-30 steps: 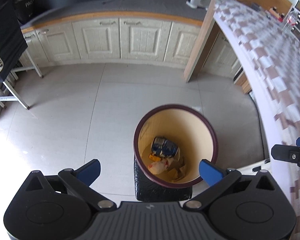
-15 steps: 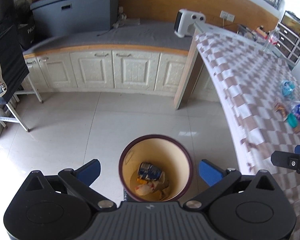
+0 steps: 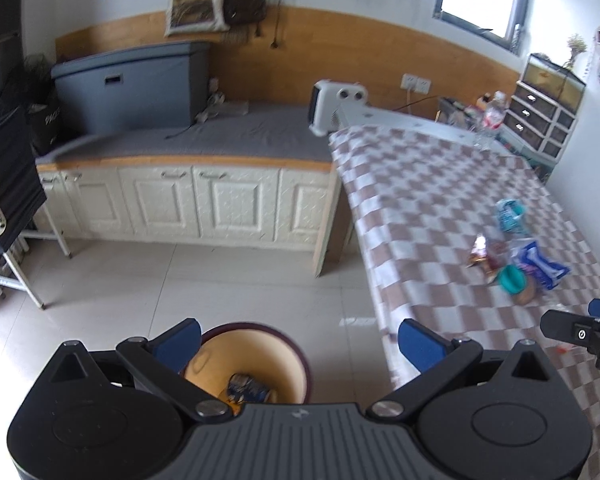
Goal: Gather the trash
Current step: 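Move both tools back toward the trash on the table, then grasp the red snack box with left tool while right tool grasps clear bag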
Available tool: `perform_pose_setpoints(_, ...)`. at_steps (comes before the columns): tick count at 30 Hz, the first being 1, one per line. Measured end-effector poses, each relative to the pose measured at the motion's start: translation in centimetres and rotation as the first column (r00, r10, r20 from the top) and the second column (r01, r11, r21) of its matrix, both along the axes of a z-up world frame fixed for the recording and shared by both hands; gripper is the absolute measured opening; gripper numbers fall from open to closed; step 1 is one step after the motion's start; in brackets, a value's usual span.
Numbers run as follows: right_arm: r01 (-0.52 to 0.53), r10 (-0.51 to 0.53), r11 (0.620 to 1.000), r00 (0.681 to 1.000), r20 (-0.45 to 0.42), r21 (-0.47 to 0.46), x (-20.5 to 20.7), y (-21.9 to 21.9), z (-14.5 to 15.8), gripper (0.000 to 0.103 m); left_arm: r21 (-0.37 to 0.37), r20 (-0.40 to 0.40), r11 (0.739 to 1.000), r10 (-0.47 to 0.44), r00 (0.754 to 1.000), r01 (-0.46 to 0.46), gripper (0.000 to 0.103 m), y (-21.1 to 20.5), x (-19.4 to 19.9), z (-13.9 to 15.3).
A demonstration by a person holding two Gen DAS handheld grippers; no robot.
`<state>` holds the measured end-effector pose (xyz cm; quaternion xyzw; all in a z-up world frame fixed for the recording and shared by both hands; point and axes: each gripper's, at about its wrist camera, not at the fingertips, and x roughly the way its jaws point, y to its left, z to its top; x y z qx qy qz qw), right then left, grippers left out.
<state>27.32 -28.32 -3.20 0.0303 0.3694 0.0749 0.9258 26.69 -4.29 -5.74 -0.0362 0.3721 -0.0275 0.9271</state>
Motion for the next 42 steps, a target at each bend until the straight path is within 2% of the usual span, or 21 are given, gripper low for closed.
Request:
perform_pose_setpoints(8,0.046,-0.046,0.999,0.995,0.085,-0.001,-2.4,-7.2,1.3,0.103,-0.003,0.06,0.998,-0.06,0.996,0.061,0.103,-7.8,-0.3,1.1)
perform_pose_setpoints(17,0.147,-0.145,0.989,0.985,0.092,-0.023,-3.0,-15.6,-0.4,0.103,0.017,0.072,0.985,-0.171,0.983,0.171,0.103,-15.8,2.0,1.4)
perform_pose_setpoints(21,0.169,-0.156,0.98,0.981,0.117,-0.102,-2.5,-18.3,-2.0,0.103,0.023,0.062,0.977,-0.214,0.975,0.213,0.103,-18.3,4.0,1.2)
perform_pose_setpoints(28,0.117,-0.097,0.96,0.991,0.092,-0.253,-0.4,-21.3,-5.9,0.103,0.05,0.012,0.961,-0.272,0.962,0.271,0.103,-21.7,8.5,-0.1)
perform_pose_setpoints(31,0.102,-0.081,0.922,0.994,0.073,-0.372,0.9,-21.4,-8.0,0.103,0.064,-0.009,0.952,-0.299,0.954,0.299,0.103,-23.0,10.6,-0.9)
perform_pose_setpoints(33,0.069,-0.034,0.882,0.996,0.083,-0.467,1.3,-20.8,-9.3,0.102,0.069,-0.024,0.946,-0.315,0.949,0.316,0.103,-23.8,11.7,-1.5)
perform_pose_setpoints(37,-0.04,0.128,0.76,0.988,0.088,-0.649,1.3,-18.5,-11.8,0.085,0.087,-0.046,0.934,-0.345,0.938,0.347,0.103,-25.2,13.5,-2.5)
perform_pose_setpoints(41,-0.124,0.246,0.683,0.967,0.067,-0.72,1.4,-16.8,-13.6,0.074,0.112,-0.07,0.916,-0.38,0.922,0.386,0.103,-26.4,15.3,-3.8)
perform_pose_setpoints(42,-0.127,0.268,0.655,0.961,0.072,-0.745,1.5,-16.4,-14.1,0.068,0.126,-0.076,0.908,-0.392,0.917,0.399,0.103,-26.8,15.7,-4.1)
